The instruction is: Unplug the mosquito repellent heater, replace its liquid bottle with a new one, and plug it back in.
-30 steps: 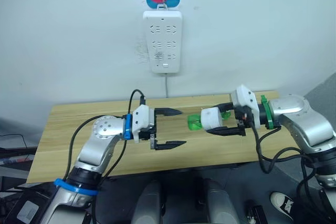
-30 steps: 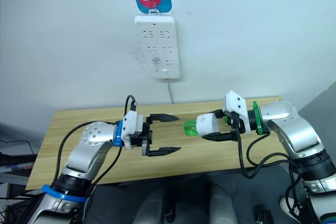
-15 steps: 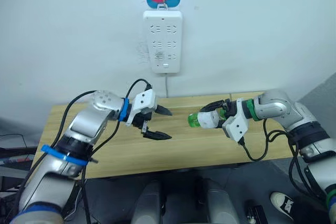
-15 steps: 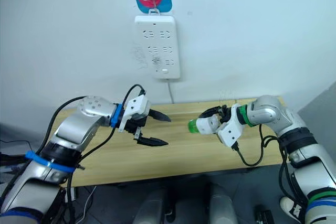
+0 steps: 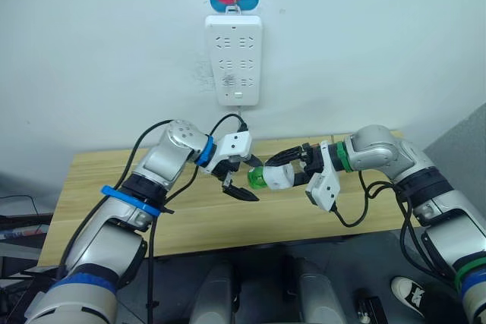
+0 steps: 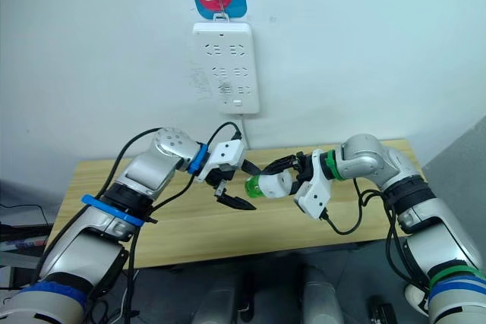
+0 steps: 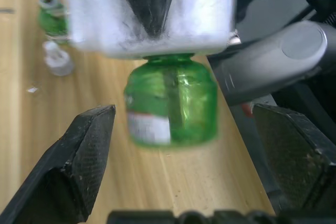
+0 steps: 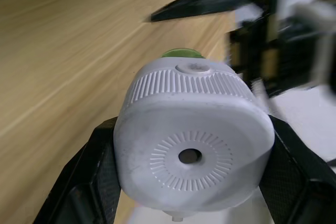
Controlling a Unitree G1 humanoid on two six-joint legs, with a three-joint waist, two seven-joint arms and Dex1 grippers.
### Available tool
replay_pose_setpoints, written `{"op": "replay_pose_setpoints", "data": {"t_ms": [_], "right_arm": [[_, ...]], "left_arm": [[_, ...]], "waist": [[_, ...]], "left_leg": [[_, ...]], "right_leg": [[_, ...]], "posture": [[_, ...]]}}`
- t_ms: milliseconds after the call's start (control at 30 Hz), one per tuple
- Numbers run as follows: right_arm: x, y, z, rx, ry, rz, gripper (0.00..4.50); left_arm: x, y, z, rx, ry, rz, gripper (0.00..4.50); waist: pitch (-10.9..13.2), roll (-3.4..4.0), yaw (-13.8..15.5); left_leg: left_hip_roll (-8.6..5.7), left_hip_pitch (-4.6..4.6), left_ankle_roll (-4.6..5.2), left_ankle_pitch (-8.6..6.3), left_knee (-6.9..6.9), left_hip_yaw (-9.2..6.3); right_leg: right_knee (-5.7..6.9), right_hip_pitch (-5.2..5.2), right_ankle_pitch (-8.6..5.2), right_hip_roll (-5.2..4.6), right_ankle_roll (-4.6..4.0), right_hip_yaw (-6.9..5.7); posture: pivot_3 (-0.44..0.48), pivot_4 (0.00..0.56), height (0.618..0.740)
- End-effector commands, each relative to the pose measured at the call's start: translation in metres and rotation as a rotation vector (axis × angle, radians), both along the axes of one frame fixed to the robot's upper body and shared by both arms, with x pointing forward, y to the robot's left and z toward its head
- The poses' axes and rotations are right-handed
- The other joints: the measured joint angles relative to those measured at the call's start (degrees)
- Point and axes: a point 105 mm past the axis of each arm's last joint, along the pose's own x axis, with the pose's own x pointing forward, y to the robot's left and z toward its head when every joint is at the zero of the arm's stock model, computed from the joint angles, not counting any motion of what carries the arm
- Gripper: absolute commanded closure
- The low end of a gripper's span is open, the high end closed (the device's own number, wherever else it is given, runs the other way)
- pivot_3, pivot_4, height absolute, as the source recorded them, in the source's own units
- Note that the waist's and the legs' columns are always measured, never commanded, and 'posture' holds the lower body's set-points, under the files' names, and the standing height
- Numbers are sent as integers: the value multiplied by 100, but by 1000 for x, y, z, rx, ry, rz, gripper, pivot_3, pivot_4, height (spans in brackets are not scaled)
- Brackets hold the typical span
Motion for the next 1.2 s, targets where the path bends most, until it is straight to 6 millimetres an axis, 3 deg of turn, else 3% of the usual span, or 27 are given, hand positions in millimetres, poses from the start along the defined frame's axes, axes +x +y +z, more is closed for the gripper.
{"op": "replay_pose_setpoints", "data": {"t_ms": [33,67,167,333,433,567,767,900,1033,1200], "right_arm": [[-8,13,13,27,-51,65,1492],[-8,15,13,25,-54,70,1492],[-9,14,11,3,-58,75,1492],[-7,10,7,-11,-62,66,1492],[-6,9,6,-12,-55,65,1492],[-3,5,10,25,12,8,59],[-5,-40,25,145,209,-201,0],[-12,-53,36,431,643,-513,0],[-18,-38,38,766,1103,-730,0],[-8,-14,52,1049,1329,-809,0]], "left_arm": [[3,-9,4,9,-36,-33,0],[2,-10,3,15,-30,-45,0],[0,-10,3,23,-12,-55,608],[-3,-2,0,65,6,-62,2200],[-4,-3,1,55,6,-59,2241],[0,-7,0,1,-16,-15,2241],[6,-3,-14,-174,-83,178,2241],[19,-6,-4,-459,-186,428,2241],[24,-11,15,-709,-341,621,2241],[21,-15,26,-807,-462,693,2241]], "waist": [[0,0,0],[0,0,0],[0,0,-4],[0,0,-8],[0,0,-8],[0,0,-11],[0,0,3],[-1,1,1],[-9,-5,2],[-35,5,-32]], "left_leg": [[0,0,0,0,0,1],[0,0,1,0,1,1],[0,0,1,0,1,2],[1,0,1,-1,1,1],[0,0,1,-1,2,1],[0,0,1,-1,2,-1],[-2,1,3,-1,3,-6],[3,4,24,-14,4,-10],[17,5,24,-15,10,-28],[29,13,23,-15,7,-12]], "right_leg": [[0,0,0,0,0,0],[0,0,0,0,0,1],[1,0,1,0,-1,1],[3,-1,1,0,-1,0],[3,-1,1,0,-1,1],[3,0,1,0,-2,0],[0,5,3,-9,-3,-4],[2,8,3,-22,-4,-2],[1,16,13,-42,-19,-6],[0,16,20,-34,-28,-5]], "posture": [[-110,194,740],[-112,195,740],[-114,198,740],[-115,199,740],[-116,199,740],[-128,199,740],[-155,205,740],[-172,206,740],[-194,205,740],[-207,202,740]]}}
